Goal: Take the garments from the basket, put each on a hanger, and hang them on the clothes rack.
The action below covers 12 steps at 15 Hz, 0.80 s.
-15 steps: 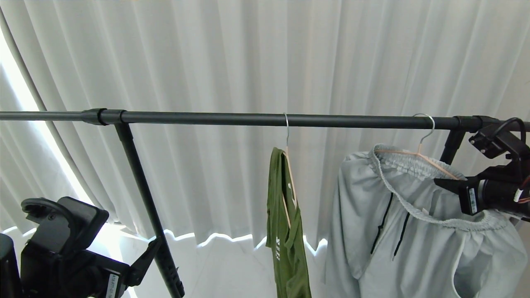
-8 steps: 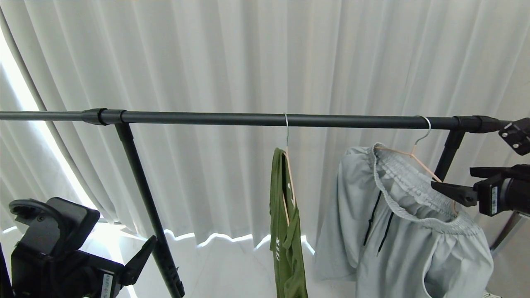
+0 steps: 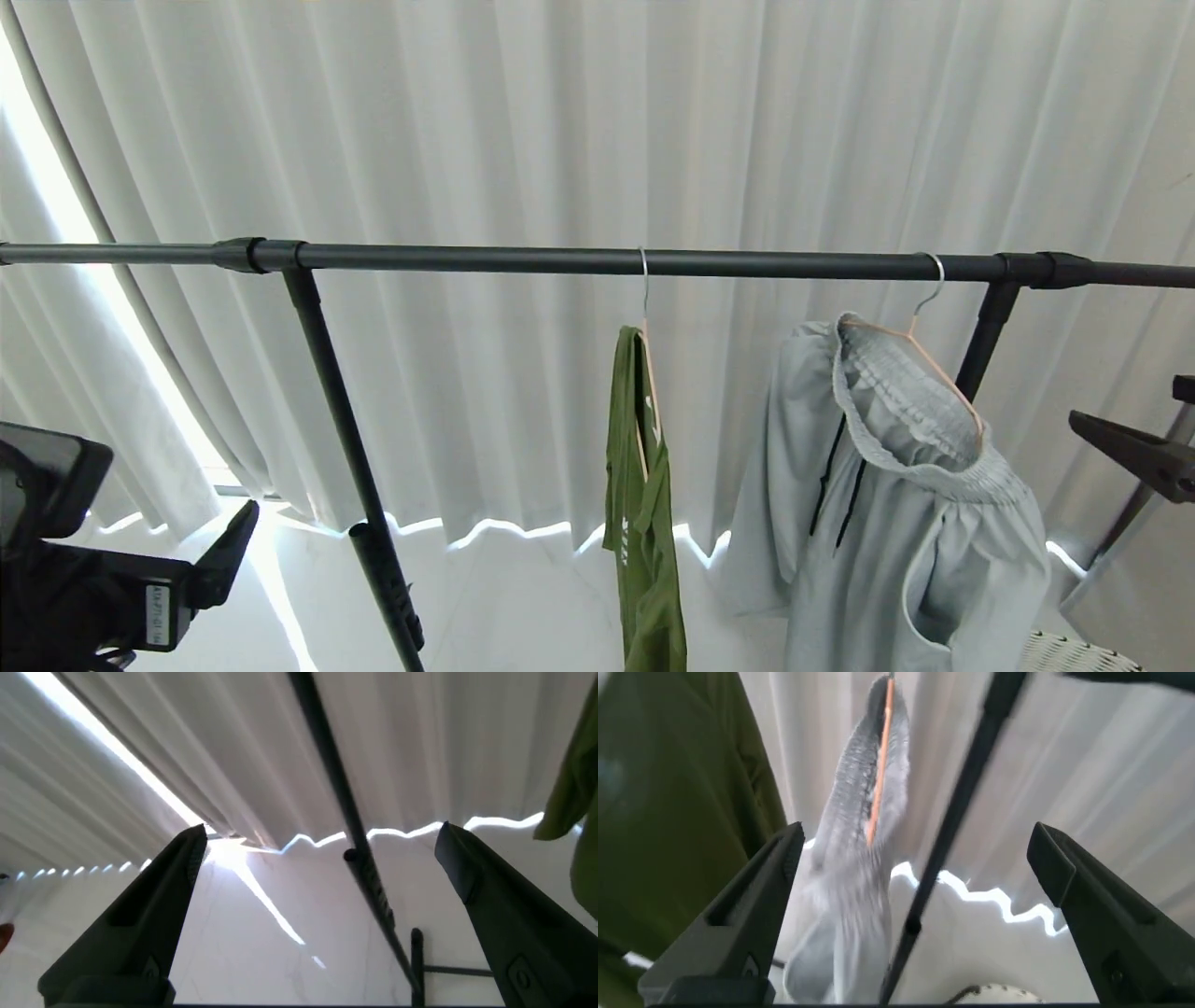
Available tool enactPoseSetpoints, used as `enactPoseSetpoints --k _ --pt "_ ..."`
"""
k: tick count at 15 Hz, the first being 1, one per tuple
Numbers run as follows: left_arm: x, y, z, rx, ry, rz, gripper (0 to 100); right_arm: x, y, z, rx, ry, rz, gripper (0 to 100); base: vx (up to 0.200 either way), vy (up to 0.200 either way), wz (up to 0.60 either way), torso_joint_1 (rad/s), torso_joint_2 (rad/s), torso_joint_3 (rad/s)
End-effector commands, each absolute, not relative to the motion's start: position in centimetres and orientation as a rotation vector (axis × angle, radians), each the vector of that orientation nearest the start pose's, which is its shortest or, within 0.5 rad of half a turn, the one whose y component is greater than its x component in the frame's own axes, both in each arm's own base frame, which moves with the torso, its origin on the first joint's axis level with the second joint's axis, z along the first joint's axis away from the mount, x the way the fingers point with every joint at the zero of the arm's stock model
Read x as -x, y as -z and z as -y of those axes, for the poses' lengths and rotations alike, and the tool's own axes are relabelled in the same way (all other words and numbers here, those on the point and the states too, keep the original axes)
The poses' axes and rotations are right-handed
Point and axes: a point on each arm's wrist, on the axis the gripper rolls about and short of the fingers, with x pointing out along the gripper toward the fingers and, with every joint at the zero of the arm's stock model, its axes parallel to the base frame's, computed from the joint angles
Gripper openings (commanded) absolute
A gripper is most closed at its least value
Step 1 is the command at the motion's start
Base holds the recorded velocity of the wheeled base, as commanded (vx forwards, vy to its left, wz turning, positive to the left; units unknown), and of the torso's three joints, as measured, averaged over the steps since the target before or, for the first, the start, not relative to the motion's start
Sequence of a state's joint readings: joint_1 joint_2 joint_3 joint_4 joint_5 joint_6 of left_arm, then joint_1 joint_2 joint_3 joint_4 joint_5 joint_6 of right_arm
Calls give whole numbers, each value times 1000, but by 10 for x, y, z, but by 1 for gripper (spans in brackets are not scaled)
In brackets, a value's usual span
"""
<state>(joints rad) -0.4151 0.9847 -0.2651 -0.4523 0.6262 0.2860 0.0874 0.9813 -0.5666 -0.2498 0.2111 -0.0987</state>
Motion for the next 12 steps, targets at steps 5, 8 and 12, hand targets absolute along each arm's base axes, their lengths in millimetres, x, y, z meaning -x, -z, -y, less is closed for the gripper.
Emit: enactPoseSetpoints --k 5,8,12 --pt "-92 -163 20 -391 -243 -240 100 -103 -224 -7 91 -240 -124 100 -200 0 0 -1 1 4" --pt "-87 -157 16 -392 -261 -249 100 -97 -216 -3 89 -199 -133 100 -200 0 0 1 1 2" --pt "-81 -143 -1 -379 -440 -314 100 -87 -207 -3 88 -191 -140 100 -200 0 0 4 4 2"
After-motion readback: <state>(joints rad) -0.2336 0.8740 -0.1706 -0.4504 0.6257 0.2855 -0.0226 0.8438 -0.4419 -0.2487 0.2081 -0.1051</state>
